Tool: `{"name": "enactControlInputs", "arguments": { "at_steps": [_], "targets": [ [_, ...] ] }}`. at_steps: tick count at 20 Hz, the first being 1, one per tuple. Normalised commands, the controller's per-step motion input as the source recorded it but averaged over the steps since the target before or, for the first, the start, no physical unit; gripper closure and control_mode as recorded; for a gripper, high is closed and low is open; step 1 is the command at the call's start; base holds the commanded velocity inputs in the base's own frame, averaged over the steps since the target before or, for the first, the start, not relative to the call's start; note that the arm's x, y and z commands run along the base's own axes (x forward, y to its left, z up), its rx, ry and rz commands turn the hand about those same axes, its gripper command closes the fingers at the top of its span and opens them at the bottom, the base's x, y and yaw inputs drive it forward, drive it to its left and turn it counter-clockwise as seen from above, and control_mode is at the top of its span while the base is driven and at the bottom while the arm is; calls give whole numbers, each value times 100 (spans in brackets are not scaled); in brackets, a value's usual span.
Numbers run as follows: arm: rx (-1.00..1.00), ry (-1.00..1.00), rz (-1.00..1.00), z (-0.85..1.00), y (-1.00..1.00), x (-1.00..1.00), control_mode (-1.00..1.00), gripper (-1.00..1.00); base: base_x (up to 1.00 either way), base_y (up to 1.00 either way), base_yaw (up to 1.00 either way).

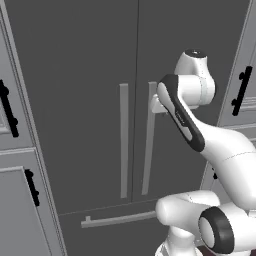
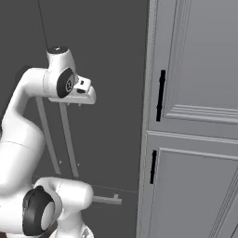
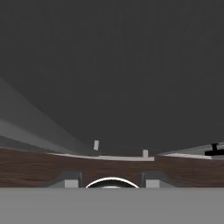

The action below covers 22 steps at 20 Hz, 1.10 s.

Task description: Take the strawberry from the fridge and place it on top of the pancake, located on the dining counter.

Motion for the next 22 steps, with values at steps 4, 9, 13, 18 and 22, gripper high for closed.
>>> {"name": "enactControlInputs", "arguments": {
  "at_steps": [4, 9, 13, 18, 22],
  "targets": [
    [0, 0, 0, 0, 0, 0, 100, -100, -14, 0, 0],
    [0, 0, 0, 0, 0, 0, 100, -100, -49, 0, 0],
    [0, 0, 0, 0, 0, 0, 100, -100, -45, 3, 0],
    [0, 0, 0, 0, 0, 0, 100, -100, -62, 21, 0],
    [0, 0, 0, 0, 0, 0, 100, -100, -12, 39, 0]
  ]
}}
